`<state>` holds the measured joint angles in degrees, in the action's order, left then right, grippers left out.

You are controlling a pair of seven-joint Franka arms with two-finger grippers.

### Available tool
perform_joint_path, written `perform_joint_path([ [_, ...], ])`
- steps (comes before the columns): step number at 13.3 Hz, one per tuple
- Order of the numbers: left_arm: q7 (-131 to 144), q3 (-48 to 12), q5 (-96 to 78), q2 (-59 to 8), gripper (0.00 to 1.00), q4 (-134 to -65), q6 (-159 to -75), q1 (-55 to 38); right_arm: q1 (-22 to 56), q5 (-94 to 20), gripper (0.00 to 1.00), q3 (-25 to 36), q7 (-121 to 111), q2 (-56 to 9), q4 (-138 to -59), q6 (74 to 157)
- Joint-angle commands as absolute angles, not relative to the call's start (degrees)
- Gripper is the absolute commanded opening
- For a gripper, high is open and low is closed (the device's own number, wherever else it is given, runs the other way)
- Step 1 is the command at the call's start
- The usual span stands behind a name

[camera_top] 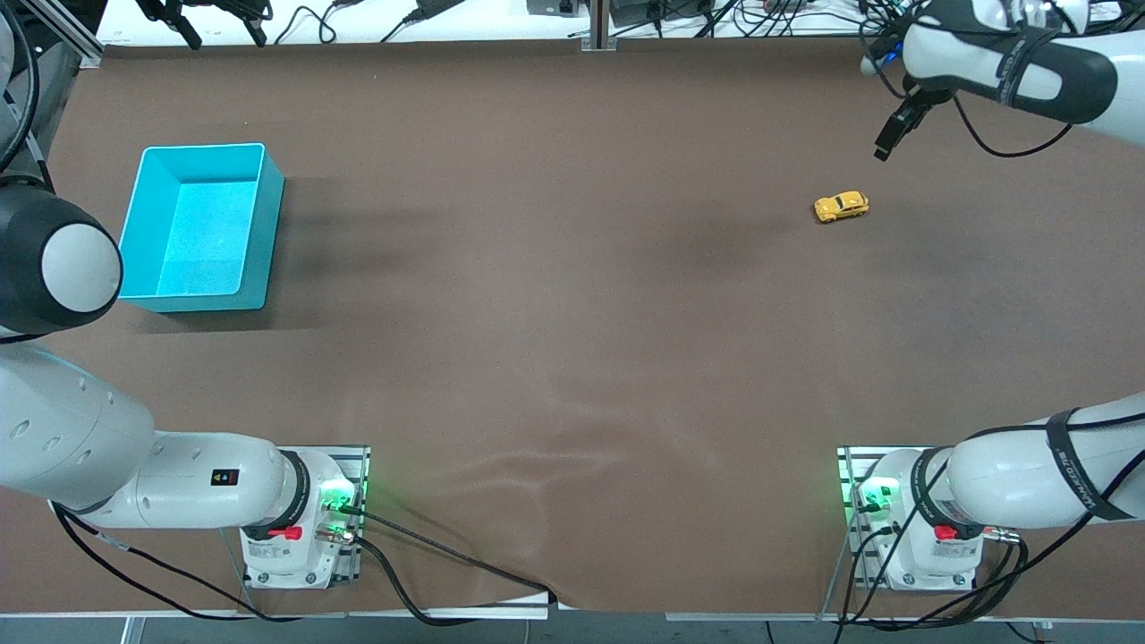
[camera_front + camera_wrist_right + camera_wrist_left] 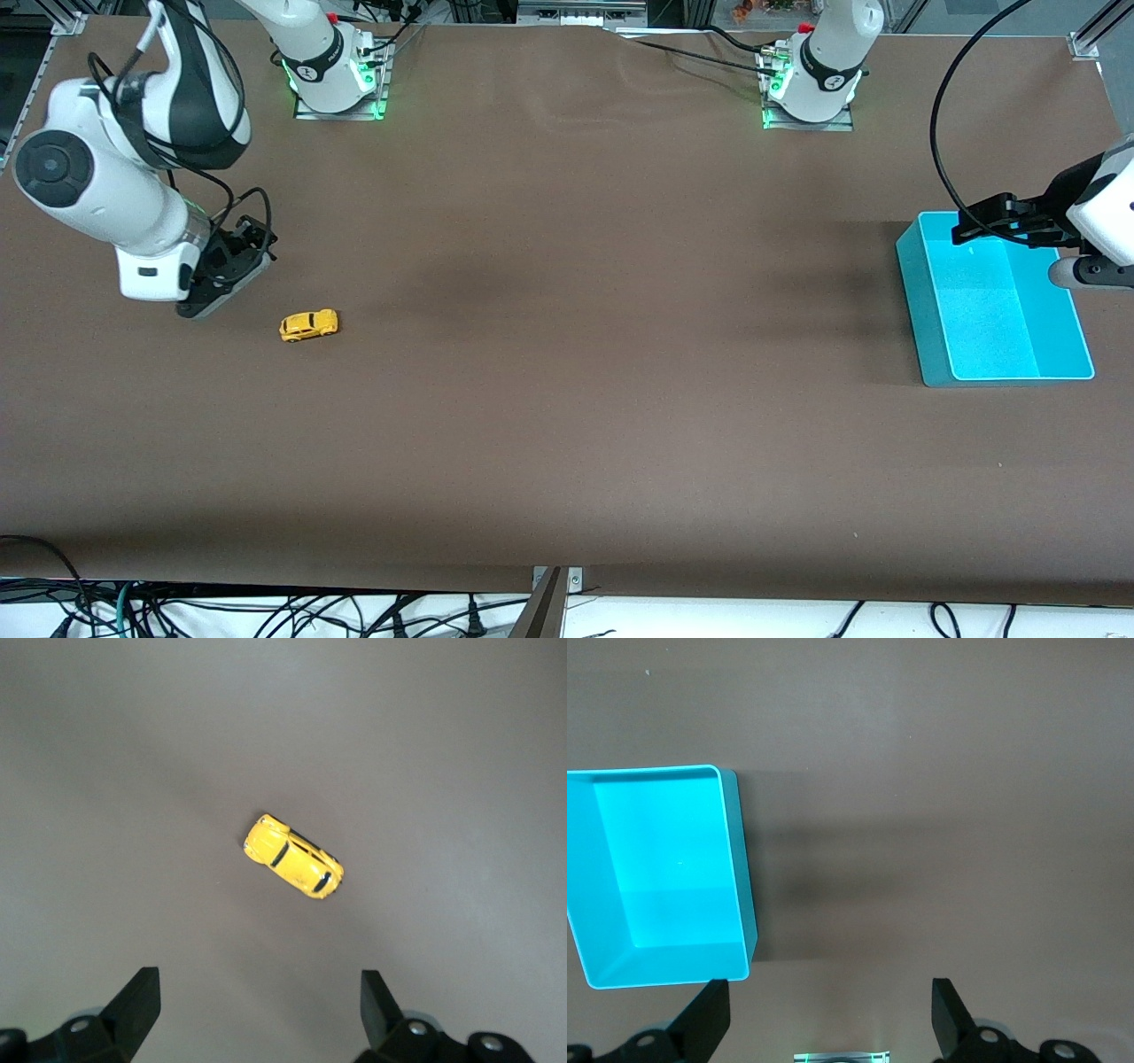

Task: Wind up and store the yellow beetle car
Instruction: 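Reach the right gripper down over the yellow beetle car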

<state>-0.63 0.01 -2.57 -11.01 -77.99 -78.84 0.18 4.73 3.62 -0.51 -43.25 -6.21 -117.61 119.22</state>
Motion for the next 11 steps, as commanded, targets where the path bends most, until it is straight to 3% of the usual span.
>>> perform_joint_path([
  [1,-0.35,-0.09,-3.34,-10.63,1.0,-78.22,-78.57,0.44,4.48,3.08,1.0,-0.53,-55.15,-7.54,-122.51,126.37],
  [11,-0.35,-0.09,-3.25,-10.63,1.0,-78.22,-78.58,0.44,0.7,1.16,1.0,-1.66,-87.95,-20.82,-125.51,145.71],
])
